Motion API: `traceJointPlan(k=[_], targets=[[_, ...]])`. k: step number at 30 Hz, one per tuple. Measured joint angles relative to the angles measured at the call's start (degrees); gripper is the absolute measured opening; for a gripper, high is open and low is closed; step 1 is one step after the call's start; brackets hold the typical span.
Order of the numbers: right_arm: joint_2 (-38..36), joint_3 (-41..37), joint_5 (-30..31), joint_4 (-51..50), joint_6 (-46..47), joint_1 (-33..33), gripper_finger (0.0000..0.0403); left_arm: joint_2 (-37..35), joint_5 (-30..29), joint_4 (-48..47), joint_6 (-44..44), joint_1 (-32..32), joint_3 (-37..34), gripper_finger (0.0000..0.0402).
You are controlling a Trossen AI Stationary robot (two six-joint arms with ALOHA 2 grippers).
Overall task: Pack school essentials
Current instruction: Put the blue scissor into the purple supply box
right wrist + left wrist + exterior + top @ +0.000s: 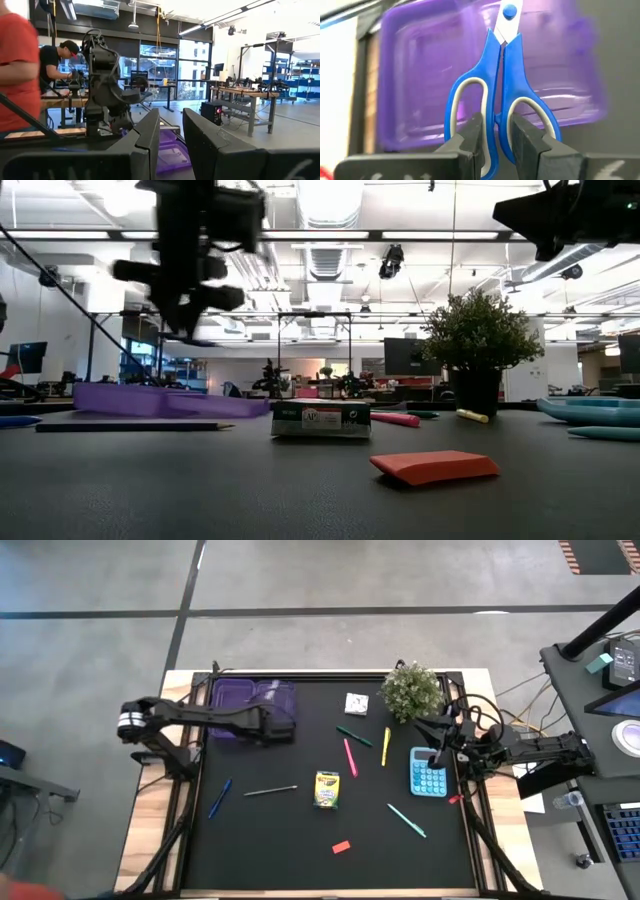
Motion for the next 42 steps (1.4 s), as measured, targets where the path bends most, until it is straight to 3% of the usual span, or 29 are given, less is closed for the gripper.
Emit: traceJointPlan(k=[4,13,19,25,42], targets=[[0.0,0.0,0.0,1.0,1.1,0.0,0.0077,-4.0,0.2,-0.6,-4.7,1.4,-5.7,0.0053],[0.0,0.0,0.0,1.0,2.7,0.0,0.0077,-7.3,1.0,2.0,-2.5,8.0,-14.6,0.0053],[0.0,0.0,0.0,0.7,3.5,0.0,0.0077,-7.1,3.9,7.9,7.4,13.3,-15.3,0.0053],[0.0,0.0,0.0,0.3,3.6,0.0,0.0077,-7.1,4.9,7.9,12.9,17.5,-15.3,0.0053],[0.0,0.0,0.0,0.3,3.6,0.0,0.0077,-7.1,6.8,9.3,17.7,21.3,-15.9,0.0064]])
